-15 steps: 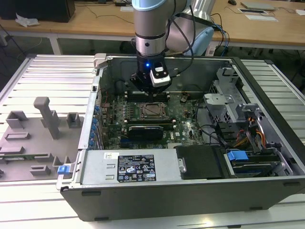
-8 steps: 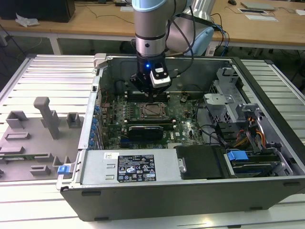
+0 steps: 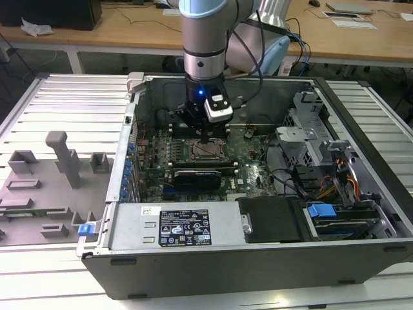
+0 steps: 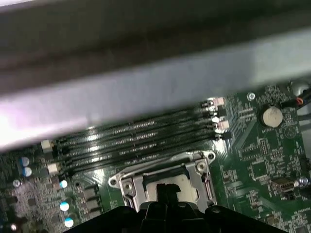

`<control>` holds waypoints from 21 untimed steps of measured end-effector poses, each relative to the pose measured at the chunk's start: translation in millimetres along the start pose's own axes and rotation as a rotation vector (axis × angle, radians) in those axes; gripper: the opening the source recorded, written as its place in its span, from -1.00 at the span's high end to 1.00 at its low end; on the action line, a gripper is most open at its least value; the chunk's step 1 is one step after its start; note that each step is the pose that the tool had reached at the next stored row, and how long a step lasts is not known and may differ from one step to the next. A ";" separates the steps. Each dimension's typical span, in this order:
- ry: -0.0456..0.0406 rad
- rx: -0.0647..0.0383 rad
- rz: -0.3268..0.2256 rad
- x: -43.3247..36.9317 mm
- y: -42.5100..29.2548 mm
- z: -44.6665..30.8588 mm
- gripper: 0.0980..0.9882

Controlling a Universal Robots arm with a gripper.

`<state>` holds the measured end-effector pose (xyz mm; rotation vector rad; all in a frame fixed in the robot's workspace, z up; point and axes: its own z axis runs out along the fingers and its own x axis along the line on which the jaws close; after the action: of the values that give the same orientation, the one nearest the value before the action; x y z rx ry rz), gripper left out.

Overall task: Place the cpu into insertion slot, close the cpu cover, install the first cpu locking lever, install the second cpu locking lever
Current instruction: 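Install the first cpu locking lever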

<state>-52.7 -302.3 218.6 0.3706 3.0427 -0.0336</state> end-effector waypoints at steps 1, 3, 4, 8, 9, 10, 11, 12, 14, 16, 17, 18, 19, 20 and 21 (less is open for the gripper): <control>0.0009 0.001 -0.002 -0.5 -1.4 0.1 0.98; 0.0045 0.005 -0.008 -2.0 -4.9 0.4 0.98; 0.0084 0.007 -0.012 -3.2 -5.4 0.7 0.98; 0.0172 0.012 -0.024 -8.3 -4.2 1.4 0.98; 0.0182 0.013 -0.027 -8.5 -4.1 1.4 0.98; 0.0182 0.013 -0.029 -8.5 -4.1 1.4 0.98; 0.0183 0.013 -0.029 -8.4 -4.1 1.4 0.98; 0.0183 0.013 -0.029 -8.5 -4.1 1.4 0.98; 0.0182 0.013 -0.034 -8.5 -4.0 1.4 0.98; 0.0175 0.011 -0.066 -8.5 -4.0 1.5 0.98; 0.0171 0.009 -0.084 -8.5 -4.0 1.6 0.98; 0.0164 0.008 -0.112 -8.5 -4.0 1.8 0.98; 0.0159 0.008 -0.131 -8.4 -4.1 1.9 0.98; 0.0152 0.007 -0.155 -8.4 -4.1 2.1 0.98; 0.0142 0.006 -0.187 -8.4 -4.1 2.5 0.98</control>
<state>-45.4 -308.4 216.9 0.0856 3.0810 -0.0515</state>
